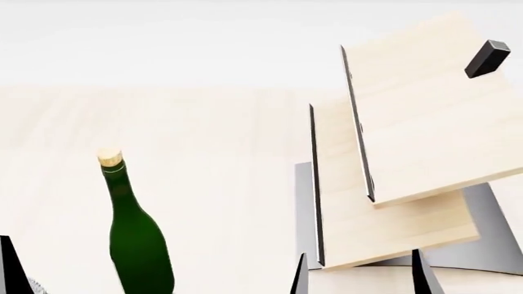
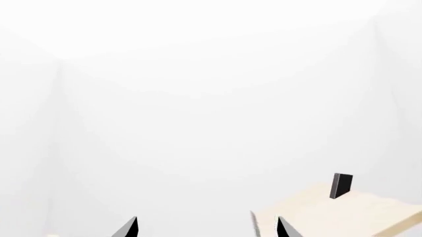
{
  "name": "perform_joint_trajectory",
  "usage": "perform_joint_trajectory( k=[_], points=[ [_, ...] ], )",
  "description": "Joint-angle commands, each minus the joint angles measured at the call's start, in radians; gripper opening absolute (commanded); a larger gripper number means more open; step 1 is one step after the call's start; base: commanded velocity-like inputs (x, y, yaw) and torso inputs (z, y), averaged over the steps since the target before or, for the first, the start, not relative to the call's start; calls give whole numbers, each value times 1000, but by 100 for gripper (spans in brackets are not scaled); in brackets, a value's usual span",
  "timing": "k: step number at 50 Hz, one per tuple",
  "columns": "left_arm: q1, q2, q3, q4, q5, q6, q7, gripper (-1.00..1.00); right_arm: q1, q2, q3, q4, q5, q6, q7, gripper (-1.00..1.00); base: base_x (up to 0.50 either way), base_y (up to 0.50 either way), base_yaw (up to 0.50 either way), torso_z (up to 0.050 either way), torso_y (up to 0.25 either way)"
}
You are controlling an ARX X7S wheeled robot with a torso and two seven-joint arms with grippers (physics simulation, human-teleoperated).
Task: Put the wine bottle on the wine rack.
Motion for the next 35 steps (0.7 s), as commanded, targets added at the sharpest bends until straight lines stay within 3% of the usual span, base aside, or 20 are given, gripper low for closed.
perform_joint_trajectory(
  k=[1,35],
  points=[
    [-1,-3,4,2,1,-1,-4,100,1,3,-4,2,-1,-2,3,100,0,-82,0,0,0],
    [-5,-12,13,1,-2,-2,-15,100,4,10,-21,8,-6,-7,10,100,0,-84,0,0,0]
  ],
)
